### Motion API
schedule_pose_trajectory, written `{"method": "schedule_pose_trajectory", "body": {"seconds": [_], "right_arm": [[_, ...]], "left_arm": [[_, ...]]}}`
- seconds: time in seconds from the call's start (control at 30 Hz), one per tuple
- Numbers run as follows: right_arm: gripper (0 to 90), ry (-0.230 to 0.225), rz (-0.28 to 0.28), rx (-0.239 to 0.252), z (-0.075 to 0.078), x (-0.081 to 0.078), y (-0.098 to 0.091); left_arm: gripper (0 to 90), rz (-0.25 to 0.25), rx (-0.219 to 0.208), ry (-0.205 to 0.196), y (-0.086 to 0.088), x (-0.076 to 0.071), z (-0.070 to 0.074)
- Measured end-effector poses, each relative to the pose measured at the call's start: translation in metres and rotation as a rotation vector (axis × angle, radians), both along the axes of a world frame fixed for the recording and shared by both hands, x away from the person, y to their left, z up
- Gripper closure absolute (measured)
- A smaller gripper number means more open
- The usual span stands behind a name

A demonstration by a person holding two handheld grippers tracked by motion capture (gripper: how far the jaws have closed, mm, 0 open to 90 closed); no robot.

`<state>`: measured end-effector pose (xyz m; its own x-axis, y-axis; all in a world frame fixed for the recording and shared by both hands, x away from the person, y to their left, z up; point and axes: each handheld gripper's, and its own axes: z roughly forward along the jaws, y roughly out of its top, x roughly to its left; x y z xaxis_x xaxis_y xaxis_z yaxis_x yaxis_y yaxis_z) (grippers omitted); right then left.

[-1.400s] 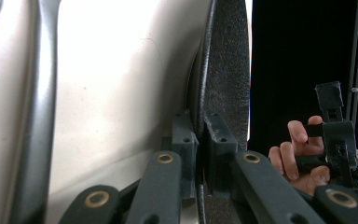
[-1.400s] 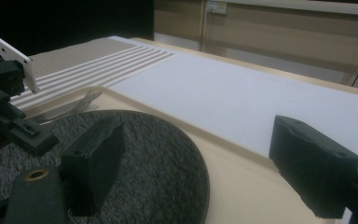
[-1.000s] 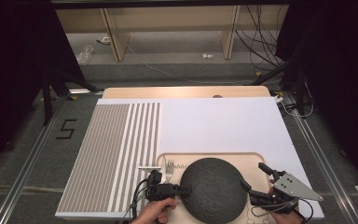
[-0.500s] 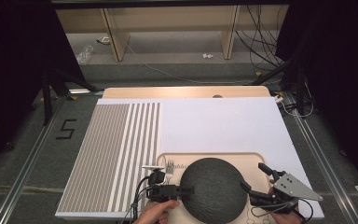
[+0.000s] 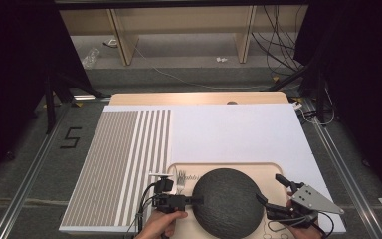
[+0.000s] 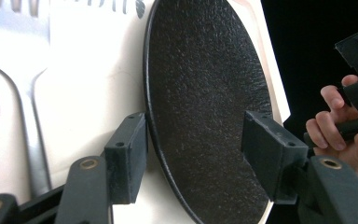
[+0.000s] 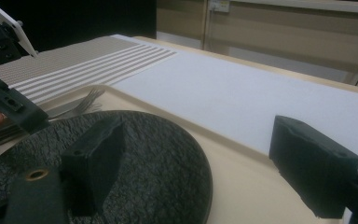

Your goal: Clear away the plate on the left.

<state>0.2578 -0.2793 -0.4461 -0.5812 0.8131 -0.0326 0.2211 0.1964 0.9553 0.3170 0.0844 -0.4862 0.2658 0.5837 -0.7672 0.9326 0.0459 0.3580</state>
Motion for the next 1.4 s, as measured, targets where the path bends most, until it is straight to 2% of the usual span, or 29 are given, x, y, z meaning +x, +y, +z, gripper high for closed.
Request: {"method": "schedule_pose_trajectory", "body": {"seconds": [0.13, 0.23, 0.33, 0.43, 0.5, 0.6, 0.67, 0.83, 1.0, 1.23, 1.33, 1.4], "right_arm": [[19.1, 0.001, 0.000, 0.001, 0.000, 0.000, 0.000], [19.1, 0.001, 0.000, 0.002, 0.000, 0.000, 0.000], [19.1, 0.001, 0.000, 0.001, 0.000, 0.000, 0.000], [19.1, 0.002, 0.000, 0.003, 0.000, 0.000, 0.000], [19.1, 0.000, 0.000, 0.002, 0.000, 0.000, 0.000], [19.1, 0.002, 0.000, 0.003, 0.000, 0.000, 0.000], [19.1, 0.002, 0.000, 0.002, 0.000, 0.000, 0.000], [19.0, 0.001, 0.003, 0.001, 0.000, 0.000, 0.000], [19.0, 0.002, 0.004, 0.002, 0.000, 0.000, 0.000], [19.0, 0.003, 0.004, 0.003, 0.000, 0.000, 0.000], [19.0, 0.004, 0.006, 0.005, 0.000, 0.000, 0.000], [19.0, 0.007, 0.006, 0.012, 0.000, 0.000, 0.000]], "left_arm": [[39.9, -0.006, 0.020, -0.030, 0.003, 0.000, 0.004], [38.8, 0.011, 0.072, -0.083, 0.006, 0.000, 0.009], [37.6, 0.006, 0.087, -0.109, 0.008, 0.001, 0.014], [37.0, 0.016, 0.134, -0.162, 0.012, 0.000, 0.020], [36.8, 0.017, 0.129, -0.171, 0.013, 0.001, 0.022], [36.5, 0.016, 0.144, -0.205, 0.016, 0.000, 0.026], [36.2, 0.022, 0.154, -0.249, 0.017, -0.001, 0.029], [34.4, 0.001, 0.214, -0.378, 0.016, -0.005, 0.038], [33.6, -0.004, 0.245, -0.474, 0.018, -0.009, 0.043], [32.5, -0.013, 0.223, -0.561, 0.026, -0.011, 0.048], [32.3, -0.019, 0.193, -0.590, 0.031, -0.012, 0.050], [32.0, -0.019, 0.191, -0.613, 0.033, -0.013, 0.051]]}}
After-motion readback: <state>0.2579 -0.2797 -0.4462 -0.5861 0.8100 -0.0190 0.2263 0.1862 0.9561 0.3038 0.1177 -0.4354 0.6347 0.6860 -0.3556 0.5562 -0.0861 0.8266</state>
